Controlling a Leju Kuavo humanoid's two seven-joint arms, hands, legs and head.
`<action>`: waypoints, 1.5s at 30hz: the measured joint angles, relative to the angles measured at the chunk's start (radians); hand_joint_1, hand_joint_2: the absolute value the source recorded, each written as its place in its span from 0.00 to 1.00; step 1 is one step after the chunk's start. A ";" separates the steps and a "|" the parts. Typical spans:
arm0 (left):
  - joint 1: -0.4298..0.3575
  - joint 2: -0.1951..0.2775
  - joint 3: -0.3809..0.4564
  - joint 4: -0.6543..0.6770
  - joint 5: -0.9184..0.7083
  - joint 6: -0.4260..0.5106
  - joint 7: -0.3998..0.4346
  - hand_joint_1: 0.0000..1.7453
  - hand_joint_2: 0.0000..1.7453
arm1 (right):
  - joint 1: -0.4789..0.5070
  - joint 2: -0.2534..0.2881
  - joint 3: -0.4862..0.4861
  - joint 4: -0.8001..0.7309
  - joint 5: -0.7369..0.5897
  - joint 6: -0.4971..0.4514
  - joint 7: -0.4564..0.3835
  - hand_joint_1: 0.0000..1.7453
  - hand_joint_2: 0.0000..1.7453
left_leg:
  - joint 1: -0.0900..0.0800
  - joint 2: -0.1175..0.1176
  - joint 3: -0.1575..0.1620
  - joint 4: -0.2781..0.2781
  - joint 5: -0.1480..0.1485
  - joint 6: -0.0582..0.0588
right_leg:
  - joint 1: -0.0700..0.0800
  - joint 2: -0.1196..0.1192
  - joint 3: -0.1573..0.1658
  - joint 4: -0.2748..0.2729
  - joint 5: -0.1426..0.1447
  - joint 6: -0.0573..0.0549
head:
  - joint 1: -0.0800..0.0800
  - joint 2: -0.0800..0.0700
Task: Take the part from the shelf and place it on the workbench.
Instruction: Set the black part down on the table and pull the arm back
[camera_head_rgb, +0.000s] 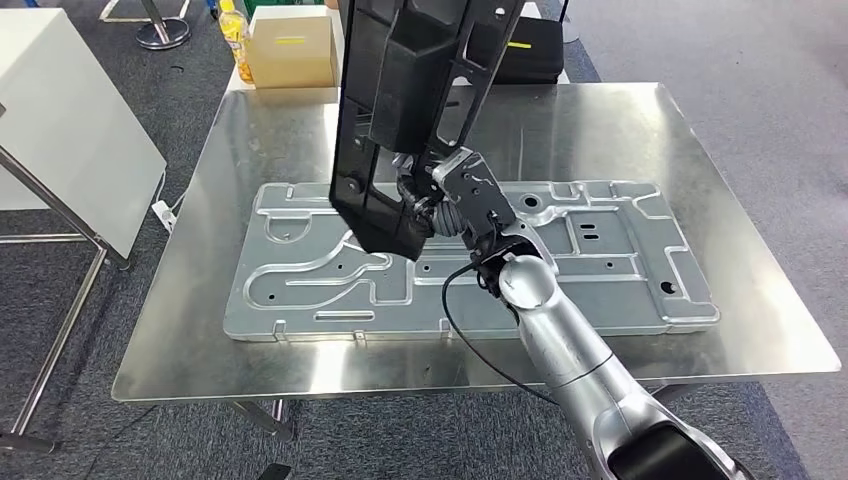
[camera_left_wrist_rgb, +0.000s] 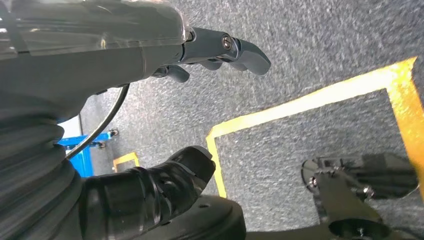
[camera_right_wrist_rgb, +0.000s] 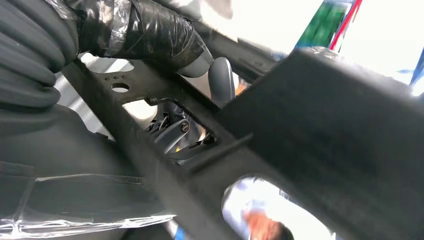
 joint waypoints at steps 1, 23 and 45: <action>0.001 0.000 0.000 0.000 0.000 0.000 0.001 0.00 1.00 | -0.001 0.001 0.000 0.000 0.014 -0.012 0.002 1.00 1.00 | -0.001 -0.001 0.002 -0.004 0.002 -0.006 | -0.002 0.000 0.000 -0.002 0.002 -0.004 | 0.000 0.000; -0.002 0.000 -0.023 0.000 -0.014 -0.006 0.019 0.00 1.00 | -0.013 0.017 0.085 0.064 0.726 -0.436 0.172 1.00 1.00 | 0.000 0.011 0.008 -0.016 0.007 0.023 | -0.014 -0.005 -0.123 0.262 -0.121 0.022 | 0.001 0.000; -0.003 -0.008 -0.047 0.000 -0.015 -0.007 0.044 0.00 1.00 | -0.022 0.039 0.221 0.212 1.471 -0.668 0.643 1.00 1.00 | -0.004 0.012 0.010 0.001 -0.011 -0.012 | -0.005 -0.004 0.001 0.000 0.001 -0.010 | 0.000 0.000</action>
